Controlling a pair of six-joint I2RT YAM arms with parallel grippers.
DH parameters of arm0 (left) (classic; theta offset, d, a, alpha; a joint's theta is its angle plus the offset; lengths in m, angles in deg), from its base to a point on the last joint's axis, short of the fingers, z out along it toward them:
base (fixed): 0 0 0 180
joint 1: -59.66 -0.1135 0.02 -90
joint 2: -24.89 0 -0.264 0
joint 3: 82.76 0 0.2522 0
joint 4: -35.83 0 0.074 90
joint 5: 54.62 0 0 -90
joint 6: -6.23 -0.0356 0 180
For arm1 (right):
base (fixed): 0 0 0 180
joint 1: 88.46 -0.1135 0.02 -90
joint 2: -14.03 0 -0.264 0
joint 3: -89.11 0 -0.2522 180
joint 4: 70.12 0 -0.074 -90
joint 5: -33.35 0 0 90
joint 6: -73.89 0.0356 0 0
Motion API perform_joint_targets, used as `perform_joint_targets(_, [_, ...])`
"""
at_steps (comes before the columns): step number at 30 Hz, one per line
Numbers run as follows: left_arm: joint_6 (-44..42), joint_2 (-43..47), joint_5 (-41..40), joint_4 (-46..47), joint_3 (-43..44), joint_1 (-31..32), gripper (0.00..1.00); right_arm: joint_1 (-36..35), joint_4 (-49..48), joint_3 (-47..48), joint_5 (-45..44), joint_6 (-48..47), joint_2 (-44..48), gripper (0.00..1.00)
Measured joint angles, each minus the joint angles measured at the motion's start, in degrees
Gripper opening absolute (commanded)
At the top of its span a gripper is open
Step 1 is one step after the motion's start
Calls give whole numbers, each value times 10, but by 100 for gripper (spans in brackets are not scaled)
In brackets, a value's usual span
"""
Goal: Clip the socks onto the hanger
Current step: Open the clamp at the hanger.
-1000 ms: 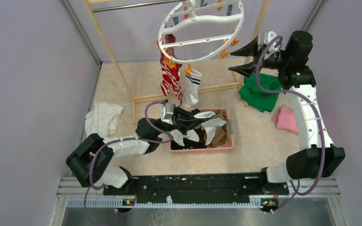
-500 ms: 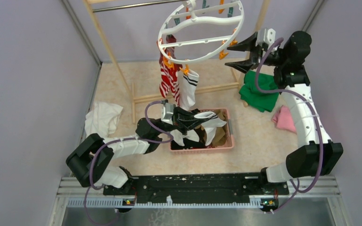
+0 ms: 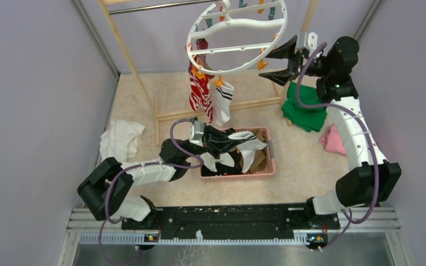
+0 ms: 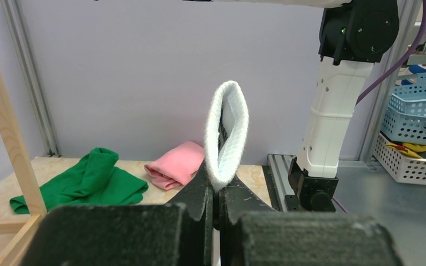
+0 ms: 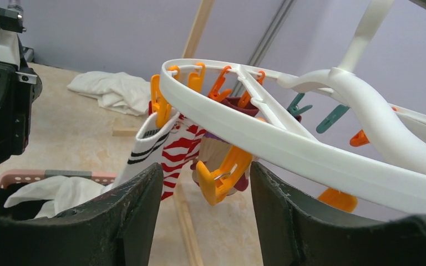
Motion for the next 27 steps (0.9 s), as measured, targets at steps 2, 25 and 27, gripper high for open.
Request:
perform_joint_targets(2, [2,0,0,0,0,0,0,-6,-1,0,-1,2,-4,60])
perform_joint_targets(25, [7,3,0,0,0,5,0,-25,-89,1,0,94,-28,62])
perform_joint_targets(27, [7,5,0,0,0,6,0,-25,-97,1,0,103,-28,62])
